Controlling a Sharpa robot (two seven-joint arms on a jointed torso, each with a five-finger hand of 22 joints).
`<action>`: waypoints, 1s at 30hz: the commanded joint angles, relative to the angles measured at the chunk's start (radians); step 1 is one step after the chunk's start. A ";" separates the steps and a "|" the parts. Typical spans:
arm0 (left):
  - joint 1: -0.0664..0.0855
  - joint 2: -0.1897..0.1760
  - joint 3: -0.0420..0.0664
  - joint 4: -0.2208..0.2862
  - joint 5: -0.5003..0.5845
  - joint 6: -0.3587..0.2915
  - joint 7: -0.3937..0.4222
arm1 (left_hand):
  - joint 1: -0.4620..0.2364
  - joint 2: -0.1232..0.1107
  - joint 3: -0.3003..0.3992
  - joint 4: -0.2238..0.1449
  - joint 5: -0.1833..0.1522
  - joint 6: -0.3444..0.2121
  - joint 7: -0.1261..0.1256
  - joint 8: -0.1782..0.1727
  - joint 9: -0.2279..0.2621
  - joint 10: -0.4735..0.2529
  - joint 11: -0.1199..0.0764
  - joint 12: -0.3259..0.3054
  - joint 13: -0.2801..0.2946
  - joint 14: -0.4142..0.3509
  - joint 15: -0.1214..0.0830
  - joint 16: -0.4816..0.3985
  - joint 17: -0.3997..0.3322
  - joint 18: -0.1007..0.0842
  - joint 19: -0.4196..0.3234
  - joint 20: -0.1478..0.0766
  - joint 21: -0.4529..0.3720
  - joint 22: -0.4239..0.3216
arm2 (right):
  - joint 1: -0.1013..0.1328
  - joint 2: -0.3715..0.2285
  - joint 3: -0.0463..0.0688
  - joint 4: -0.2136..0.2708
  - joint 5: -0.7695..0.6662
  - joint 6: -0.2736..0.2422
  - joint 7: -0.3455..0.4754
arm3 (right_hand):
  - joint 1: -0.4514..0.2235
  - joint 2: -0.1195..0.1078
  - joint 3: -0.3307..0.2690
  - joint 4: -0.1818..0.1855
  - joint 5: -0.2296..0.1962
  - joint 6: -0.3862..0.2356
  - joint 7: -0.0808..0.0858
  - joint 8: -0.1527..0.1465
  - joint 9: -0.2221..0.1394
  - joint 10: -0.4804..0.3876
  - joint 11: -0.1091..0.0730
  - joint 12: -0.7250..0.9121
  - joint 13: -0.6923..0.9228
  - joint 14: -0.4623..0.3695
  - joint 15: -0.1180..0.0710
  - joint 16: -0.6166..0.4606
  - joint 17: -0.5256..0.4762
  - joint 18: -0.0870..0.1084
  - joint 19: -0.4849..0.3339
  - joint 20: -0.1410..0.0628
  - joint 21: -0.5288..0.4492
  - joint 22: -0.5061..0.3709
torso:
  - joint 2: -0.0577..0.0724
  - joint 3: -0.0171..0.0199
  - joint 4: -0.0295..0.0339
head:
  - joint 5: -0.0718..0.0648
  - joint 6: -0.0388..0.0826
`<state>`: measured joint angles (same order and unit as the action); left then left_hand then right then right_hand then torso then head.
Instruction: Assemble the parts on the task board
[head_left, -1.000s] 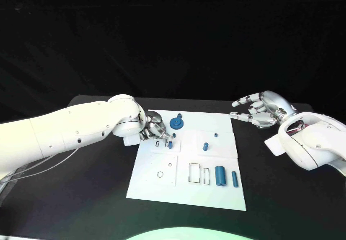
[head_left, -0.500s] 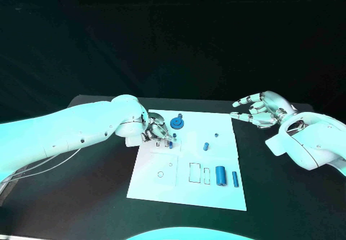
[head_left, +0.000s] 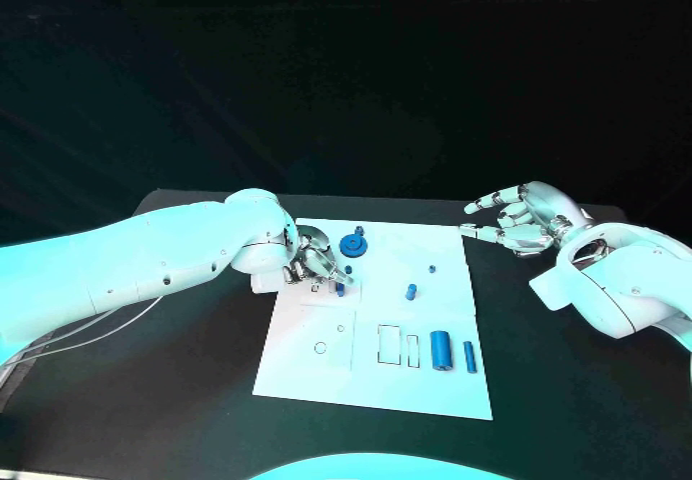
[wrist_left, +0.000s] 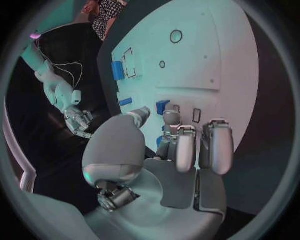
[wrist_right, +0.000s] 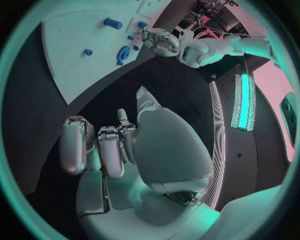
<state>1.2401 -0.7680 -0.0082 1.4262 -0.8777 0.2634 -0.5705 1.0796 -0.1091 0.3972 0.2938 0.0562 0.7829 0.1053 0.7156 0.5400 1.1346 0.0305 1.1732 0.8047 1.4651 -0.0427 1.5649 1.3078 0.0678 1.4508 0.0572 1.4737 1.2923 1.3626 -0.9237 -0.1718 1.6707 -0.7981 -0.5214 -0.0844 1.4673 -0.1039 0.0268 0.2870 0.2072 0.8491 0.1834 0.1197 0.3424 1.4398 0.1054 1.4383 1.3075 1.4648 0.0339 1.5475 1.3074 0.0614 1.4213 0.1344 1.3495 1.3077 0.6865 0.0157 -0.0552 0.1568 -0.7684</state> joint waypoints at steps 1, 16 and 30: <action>0.001 0.005 0.000 0.000 0.007 0.025 -0.004 | -0.006 0.001 -0.006 -0.002 -0.002 -0.005 0.000 -0.005 0.002 -0.006 -0.001 -0.005 -0.001 0.105 0.006 0.005 0.262 -0.016 0.007 0.003 0.005 0.002 | 0.000 0.001 0.000 0.000 -0.002 0.018 0.000 | 0.001 0.010 0.003 0.002 -0.003 0.001 0.001 0.005 0.000 0.001 -0.007 -0.002 0.100 0.084 -0.009 -0.005 0.171 0.000 -0.001 -0.003 -0.002 0.093 | 0.000 0.0000 0.0002 | -0.001 -0.002; 0.001 0.012 -0.002 -0.008 0.007 0.036 -0.010 | 0.011 0.006 -0.002 -0.006 -0.002 -0.004 -0.002 -0.004 0.005 -0.006 -0.002 -0.005 0.001 0.105 0.006 0.005 0.262 -0.017 0.009 0.002 0.006 0.006 | 0.000 0.003 0.000 -0.002 -0.002 0.025 -0.002 | 0.001 0.011 0.004 0.001 -0.003 0.001 0.001 0.006 0.000 0.001 -0.007 -0.002 0.100 0.083 -0.009 -0.005 0.170 0.000 -0.001 -0.003 -0.002 0.093 | 0.000 -0.0001 0.0010 | -0.004 -0.005; 0.001 0.015 -0.003 -0.009 0.009 0.031 -0.007 | 0.074 0.029 0.028 -0.014 -0.002 0.001 -0.008 0.004 0.016 -0.003 -0.008 -0.004 0.006 0.105 0.001 0.004 0.262 -0.018 0.010 -0.001 0.008 0.012 | 0.000 0.005 0.000 -0.004 -0.002 0.028 -0.005 | 0.002 0.012 0.005 0.001 -0.003 0.001 0.001 0.007 -0.001 0.001 -0.007 -0.002 0.099 0.083 -0.009 -0.006 0.169 0.000 -0.002 -0.004 -0.003 0.093 | 0.000 0.0003 0.0006 | -0.004 -0.006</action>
<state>1.2401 -0.7559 -0.0115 1.4167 -0.8768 0.2845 -0.5795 1.1405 -0.0844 0.4171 0.2805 0.0562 0.7830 0.1053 0.7156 0.5546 1.1326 0.0285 1.1732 0.8102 1.4651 -0.0427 1.5648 1.3076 0.0681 1.4561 0.0590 1.4776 1.3031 1.3626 -0.9195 -0.1719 1.6664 -0.7979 -0.5094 -0.0912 1.4713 -0.0999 0.0269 0.2870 0.2072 0.8491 0.1834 0.1236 0.3422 1.4397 0.1054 1.4383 1.3076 1.4685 0.0302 1.5475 1.3080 0.0614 1.4214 0.1345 1.3495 1.3073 0.6862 0.0157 -0.0542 0.1532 -0.7749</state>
